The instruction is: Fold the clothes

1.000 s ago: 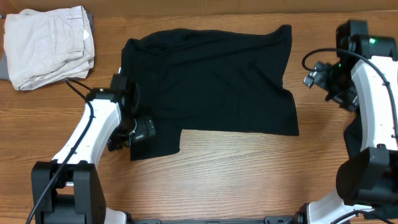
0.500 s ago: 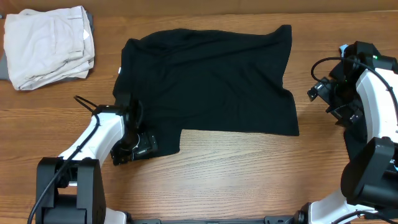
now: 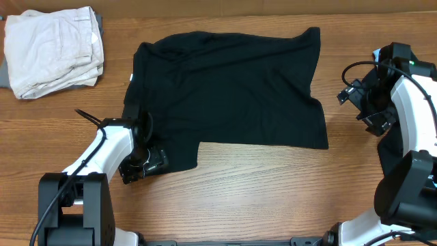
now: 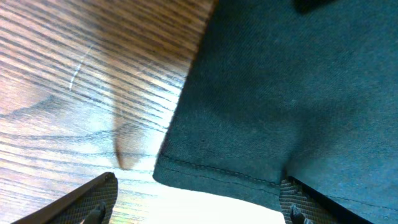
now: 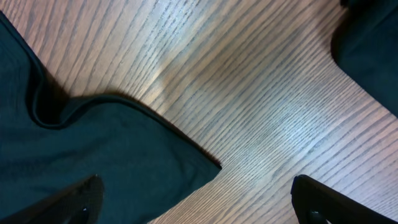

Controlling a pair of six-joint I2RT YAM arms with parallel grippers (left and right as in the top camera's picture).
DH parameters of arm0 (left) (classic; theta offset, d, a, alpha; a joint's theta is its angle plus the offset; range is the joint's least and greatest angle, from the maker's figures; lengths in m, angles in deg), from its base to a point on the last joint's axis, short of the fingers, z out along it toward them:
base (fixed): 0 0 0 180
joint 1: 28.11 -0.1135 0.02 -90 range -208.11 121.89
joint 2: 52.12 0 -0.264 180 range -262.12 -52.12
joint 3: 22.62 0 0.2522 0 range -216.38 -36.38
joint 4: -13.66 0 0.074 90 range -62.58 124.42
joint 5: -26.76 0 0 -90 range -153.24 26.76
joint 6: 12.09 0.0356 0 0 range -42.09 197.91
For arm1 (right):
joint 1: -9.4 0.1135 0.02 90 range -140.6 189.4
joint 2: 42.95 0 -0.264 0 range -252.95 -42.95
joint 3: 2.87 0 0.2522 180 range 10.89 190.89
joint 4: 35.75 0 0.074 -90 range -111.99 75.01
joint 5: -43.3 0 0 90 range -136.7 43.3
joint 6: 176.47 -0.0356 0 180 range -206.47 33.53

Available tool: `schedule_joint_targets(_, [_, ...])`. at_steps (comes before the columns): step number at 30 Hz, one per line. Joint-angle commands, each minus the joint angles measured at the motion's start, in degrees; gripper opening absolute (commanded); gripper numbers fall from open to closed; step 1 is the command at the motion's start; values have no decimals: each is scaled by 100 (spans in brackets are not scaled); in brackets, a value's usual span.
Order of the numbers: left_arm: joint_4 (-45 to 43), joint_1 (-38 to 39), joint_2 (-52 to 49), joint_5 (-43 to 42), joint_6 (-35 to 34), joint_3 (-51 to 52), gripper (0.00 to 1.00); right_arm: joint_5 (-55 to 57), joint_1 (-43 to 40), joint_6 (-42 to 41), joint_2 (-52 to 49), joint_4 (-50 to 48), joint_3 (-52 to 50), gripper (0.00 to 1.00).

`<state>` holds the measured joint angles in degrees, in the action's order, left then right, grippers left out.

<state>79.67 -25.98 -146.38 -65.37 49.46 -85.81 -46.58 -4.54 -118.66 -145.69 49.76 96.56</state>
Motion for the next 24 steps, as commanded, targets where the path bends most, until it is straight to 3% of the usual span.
schedule_joint_targets(1, [15, -31, -17, 127, -72, 85, 84, -46, -2, -114, 52, 17, -17, 100])
schedule_joint_targets(7, [-22, -31, -24, 168, -76, 144, 72, -31, 4, -407, 52, 46, -17, 100])
schedule_joint_targets(17, [-55, -31, -24, 168, -98, 144, 24, -197, 284, -125, 52, -330, -695, 100])
schedule_joint_targets(24, [-63, -31, -24, 166, -96, 144, 25, -492, 597, -164, 52, -922, -1539, 100])
